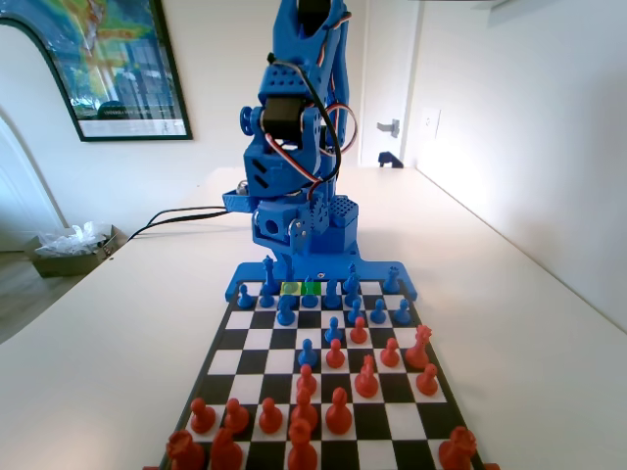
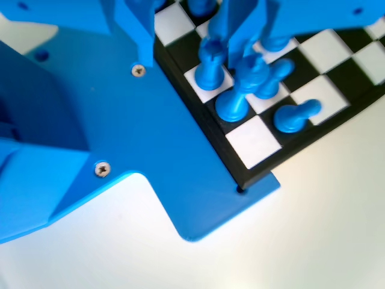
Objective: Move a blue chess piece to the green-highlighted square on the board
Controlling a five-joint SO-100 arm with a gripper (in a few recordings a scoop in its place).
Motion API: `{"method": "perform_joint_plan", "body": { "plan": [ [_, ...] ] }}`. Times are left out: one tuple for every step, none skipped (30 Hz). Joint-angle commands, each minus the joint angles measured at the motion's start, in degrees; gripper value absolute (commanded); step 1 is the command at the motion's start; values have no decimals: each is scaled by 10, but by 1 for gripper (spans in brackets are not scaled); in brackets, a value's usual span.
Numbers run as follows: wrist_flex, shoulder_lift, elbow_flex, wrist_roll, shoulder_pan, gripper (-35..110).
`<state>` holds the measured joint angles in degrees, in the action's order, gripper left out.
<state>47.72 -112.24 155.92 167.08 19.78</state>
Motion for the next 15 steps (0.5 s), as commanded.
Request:
{"method": "perform_joint_plan", "body": {
  "plan": [
    [15,2,-33,243,6,15],
    [18,5,-38,241,4,15],
    [18,7,-40,238,4,15],
    [20,8,-45,235,2,15],
    [24,10,-49,230,-1,15],
    [26,11,-53,227,-4,15],
    [27,11,-56,223,-6,15],
    [30,11,-60,220,-8,15],
    [30,11,-61,218,-10,15],
    [30,11,-62,217,-11,15],
    [30,11,-62,216,-11,15],
    [30,11,-63,214,-13,15],
    [30,11,-63,214,-13,14],
    [29,11,-63,214,-13,14],
    [27,13,-62,214,-13,14]
  ]
}}
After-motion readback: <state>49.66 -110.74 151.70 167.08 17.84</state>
